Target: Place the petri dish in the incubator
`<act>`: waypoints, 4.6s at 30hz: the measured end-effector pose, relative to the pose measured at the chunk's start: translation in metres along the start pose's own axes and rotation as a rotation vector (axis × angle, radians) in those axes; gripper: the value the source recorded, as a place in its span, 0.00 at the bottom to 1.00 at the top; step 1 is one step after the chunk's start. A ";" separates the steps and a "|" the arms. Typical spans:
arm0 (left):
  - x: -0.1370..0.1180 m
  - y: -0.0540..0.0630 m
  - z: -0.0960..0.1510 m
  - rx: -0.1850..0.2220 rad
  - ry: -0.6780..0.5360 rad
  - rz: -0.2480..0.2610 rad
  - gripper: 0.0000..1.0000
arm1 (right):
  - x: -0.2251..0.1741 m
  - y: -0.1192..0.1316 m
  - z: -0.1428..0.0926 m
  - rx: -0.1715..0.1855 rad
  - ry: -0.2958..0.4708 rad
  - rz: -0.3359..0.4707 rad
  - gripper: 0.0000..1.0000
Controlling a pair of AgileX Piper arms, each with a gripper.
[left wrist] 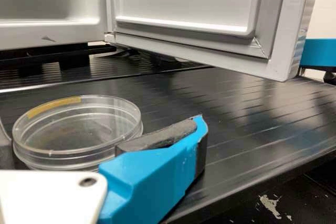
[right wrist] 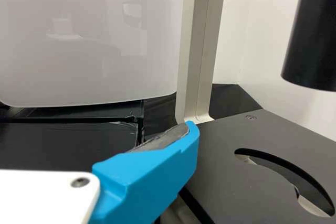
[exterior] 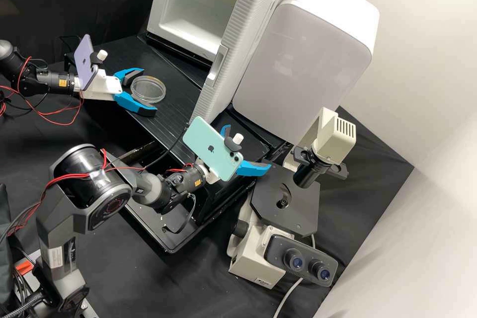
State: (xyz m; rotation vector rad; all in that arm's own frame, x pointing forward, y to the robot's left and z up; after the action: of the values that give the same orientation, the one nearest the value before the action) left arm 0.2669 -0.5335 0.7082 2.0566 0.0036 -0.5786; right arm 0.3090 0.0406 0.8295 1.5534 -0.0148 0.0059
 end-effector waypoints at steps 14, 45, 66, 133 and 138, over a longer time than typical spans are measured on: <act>0.000 0.000 0.000 0.000 0.000 0.001 0.00 | 0.000 0.000 0.000 0.000 0.000 0.000 1.00; 0.000 0.000 0.000 0.011 0.015 0.019 0.00 | 0.000 0.000 0.000 0.000 0.000 0.000 1.00; 0.000 0.001 0.000 0.011 0.014 0.023 0.00 | 0.000 0.000 0.000 0.000 0.000 0.000 1.00; 0.114 0.155 -0.013 0.000 0.258 0.225 0.00 | 0.000 0.000 0.000 0.000 0.000 0.000 1.00; 0.134 0.164 -0.016 -0.010 0.312 0.216 0.00 | 0.000 0.000 0.000 0.000 0.000 0.000 1.00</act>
State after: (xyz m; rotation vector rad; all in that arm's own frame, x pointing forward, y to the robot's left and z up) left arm 0.4303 -0.6381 0.7942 2.0844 -0.0318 -0.1219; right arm 0.3090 0.0406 0.8295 1.5534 -0.0148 0.0059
